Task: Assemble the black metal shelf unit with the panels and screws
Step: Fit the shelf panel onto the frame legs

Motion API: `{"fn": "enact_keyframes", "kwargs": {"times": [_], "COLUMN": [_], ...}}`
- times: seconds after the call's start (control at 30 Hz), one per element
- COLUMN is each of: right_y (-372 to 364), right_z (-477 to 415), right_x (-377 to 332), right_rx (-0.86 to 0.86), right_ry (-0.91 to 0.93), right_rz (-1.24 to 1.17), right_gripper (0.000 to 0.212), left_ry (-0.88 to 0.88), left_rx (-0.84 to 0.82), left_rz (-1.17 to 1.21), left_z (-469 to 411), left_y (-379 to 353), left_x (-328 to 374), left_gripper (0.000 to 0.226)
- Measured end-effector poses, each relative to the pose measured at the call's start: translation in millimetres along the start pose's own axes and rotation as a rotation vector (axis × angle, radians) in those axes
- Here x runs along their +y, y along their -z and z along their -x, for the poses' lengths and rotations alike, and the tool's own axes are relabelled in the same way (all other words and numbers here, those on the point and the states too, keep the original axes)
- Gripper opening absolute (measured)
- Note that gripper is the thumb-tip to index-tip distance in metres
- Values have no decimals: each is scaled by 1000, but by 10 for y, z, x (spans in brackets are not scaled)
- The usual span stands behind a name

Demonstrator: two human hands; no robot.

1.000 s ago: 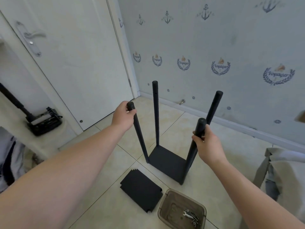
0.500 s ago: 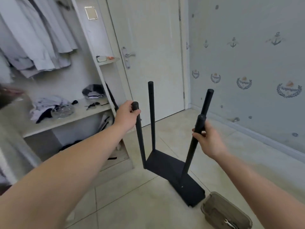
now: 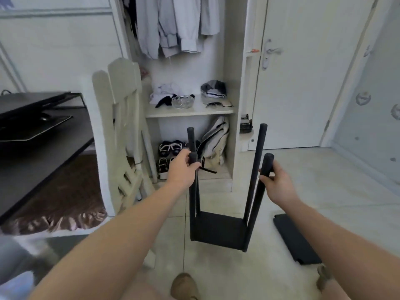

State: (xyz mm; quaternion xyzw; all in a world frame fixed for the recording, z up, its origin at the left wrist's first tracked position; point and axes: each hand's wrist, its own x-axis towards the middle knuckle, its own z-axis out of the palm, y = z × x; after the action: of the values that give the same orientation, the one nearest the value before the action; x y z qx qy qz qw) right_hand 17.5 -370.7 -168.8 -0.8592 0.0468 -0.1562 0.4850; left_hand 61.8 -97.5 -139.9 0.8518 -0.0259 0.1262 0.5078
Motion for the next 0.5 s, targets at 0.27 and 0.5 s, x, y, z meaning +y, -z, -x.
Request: {"fn": "enact_keyframes", "kwargs": {"times": [0.27, 0.5], "right_y": [-695, -937], "right_z": [-36, -361], "right_x": [616, 992], "right_rx": [-47, -4], "right_ry": [-77, -117], "right_rz": [20, -57], "right_gripper": [23, 38], "left_ry": [106, 85], "left_rx": [27, 104], "left_rz": [15, 56], "left_z": [103, -123], "left_y": [-344, -712], "left_x": [-837, -1124], "left_gripper": [15, 19]}}
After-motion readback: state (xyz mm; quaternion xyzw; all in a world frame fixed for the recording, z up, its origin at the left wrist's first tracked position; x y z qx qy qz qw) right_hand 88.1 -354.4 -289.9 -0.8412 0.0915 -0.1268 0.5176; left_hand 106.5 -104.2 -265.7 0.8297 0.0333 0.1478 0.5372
